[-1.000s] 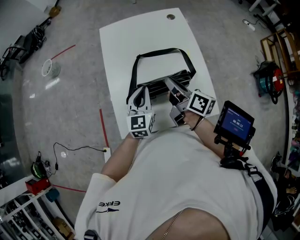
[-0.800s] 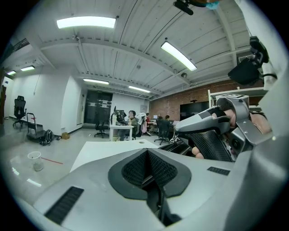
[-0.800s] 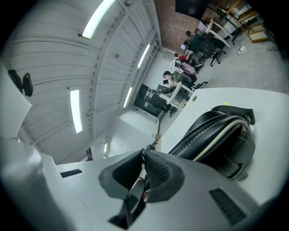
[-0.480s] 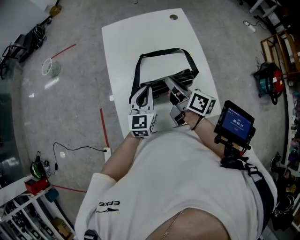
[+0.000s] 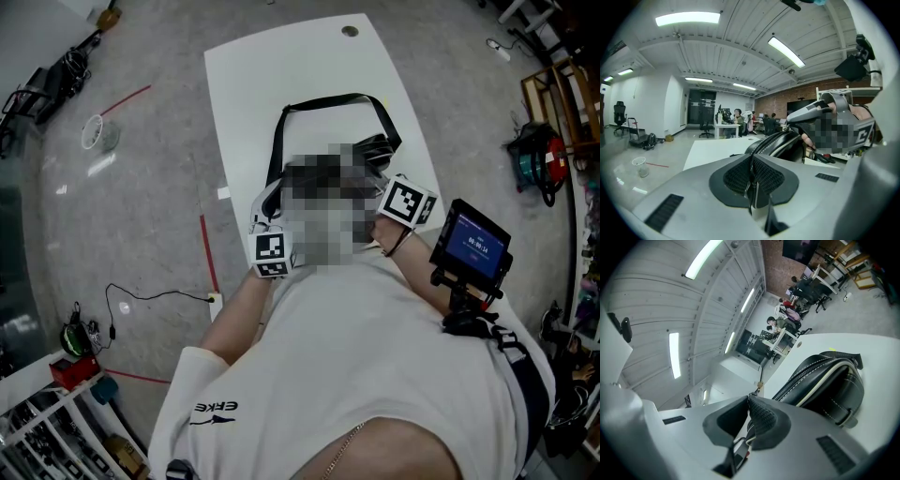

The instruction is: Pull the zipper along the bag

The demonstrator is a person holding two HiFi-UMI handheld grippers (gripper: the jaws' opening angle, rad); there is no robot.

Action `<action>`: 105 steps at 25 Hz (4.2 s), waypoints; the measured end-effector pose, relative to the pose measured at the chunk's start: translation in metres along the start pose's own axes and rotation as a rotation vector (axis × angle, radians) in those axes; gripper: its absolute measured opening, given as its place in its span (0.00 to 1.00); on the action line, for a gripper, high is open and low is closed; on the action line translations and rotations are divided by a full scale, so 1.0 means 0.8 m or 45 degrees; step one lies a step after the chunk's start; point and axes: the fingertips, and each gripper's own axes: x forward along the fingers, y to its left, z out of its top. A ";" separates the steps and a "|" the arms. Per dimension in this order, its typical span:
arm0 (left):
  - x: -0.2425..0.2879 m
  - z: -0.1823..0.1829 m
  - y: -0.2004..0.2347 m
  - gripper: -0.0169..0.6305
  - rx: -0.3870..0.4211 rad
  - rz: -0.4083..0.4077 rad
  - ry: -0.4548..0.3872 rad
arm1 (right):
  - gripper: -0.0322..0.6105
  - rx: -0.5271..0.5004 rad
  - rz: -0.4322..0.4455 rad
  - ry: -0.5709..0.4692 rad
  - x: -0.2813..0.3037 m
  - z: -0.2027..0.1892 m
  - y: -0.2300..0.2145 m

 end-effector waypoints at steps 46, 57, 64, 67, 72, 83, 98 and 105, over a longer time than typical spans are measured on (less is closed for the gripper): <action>0.061 -0.031 -0.082 0.03 0.222 -0.261 0.036 | 0.08 -0.297 -0.164 0.116 0.005 -0.012 -0.017; 0.059 -0.022 -0.091 0.03 0.238 -0.289 0.021 | 0.08 -0.416 -0.197 0.208 0.015 -0.032 -0.005; 0.058 -0.021 -0.101 0.03 0.257 -0.320 0.012 | 0.08 -0.589 -0.237 0.296 0.017 -0.050 -0.004; 0.059 -0.022 -0.104 0.03 0.256 -0.328 0.006 | 0.08 -0.656 -0.251 0.329 0.018 -0.055 -0.007; 0.060 -0.021 -0.104 0.03 0.252 -0.335 0.002 | 0.08 -0.746 -0.272 0.379 0.022 -0.059 -0.008; 0.064 -0.023 -0.106 0.03 0.240 -0.341 -0.012 | 0.08 -0.856 -0.298 0.463 0.026 -0.066 -0.013; 0.072 -0.035 -0.104 0.03 0.210 -0.318 0.046 | 0.09 -0.836 -0.263 0.428 0.026 -0.051 -0.019; 0.067 -0.045 -0.098 0.03 0.151 -0.262 0.063 | 0.22 -0.870 -0.191 0.433 0.022 -0.056 -0.012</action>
